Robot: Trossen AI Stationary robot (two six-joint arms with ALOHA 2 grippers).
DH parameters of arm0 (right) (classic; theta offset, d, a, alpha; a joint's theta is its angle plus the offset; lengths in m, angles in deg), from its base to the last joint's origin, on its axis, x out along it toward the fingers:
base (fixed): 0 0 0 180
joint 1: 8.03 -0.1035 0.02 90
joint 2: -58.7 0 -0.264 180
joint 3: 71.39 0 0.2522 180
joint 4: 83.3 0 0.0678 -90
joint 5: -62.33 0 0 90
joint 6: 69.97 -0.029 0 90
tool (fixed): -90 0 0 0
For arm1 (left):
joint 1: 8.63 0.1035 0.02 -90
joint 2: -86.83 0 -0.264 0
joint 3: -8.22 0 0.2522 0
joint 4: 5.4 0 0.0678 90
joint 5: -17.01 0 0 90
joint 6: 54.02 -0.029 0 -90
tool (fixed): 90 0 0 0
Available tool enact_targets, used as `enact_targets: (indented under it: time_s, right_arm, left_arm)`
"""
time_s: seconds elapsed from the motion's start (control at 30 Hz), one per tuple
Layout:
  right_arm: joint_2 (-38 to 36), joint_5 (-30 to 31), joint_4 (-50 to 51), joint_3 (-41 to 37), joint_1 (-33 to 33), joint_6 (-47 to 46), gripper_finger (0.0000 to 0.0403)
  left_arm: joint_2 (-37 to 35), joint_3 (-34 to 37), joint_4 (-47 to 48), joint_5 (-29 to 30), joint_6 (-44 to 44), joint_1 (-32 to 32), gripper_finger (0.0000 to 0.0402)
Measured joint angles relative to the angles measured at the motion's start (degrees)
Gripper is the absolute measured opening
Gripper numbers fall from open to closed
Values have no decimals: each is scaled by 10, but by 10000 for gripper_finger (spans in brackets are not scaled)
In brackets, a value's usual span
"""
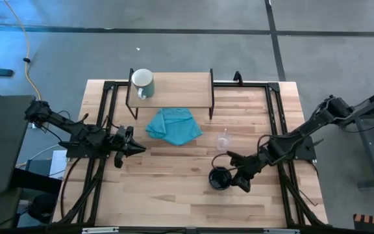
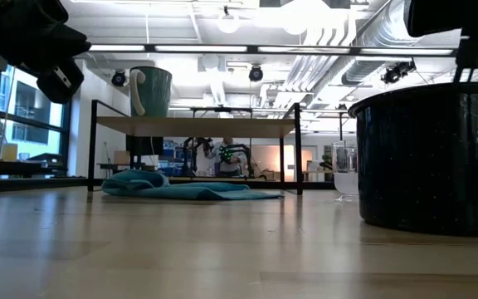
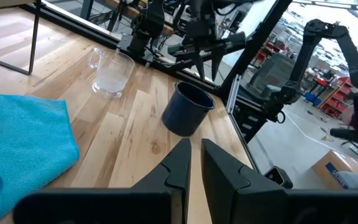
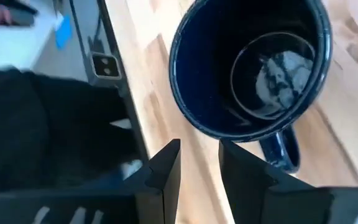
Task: Stack small to large cups/mugs on shelf
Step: Put the blue mug on the shelf
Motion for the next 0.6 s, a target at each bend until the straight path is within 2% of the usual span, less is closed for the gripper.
enact_targets:
  time_s: [0.6]
  right_arm:
    - [11, 10, 66, 0, 0, 141, 101]
  left_arm:
    - [0, 0, -2, -15, 46, 0, 26]
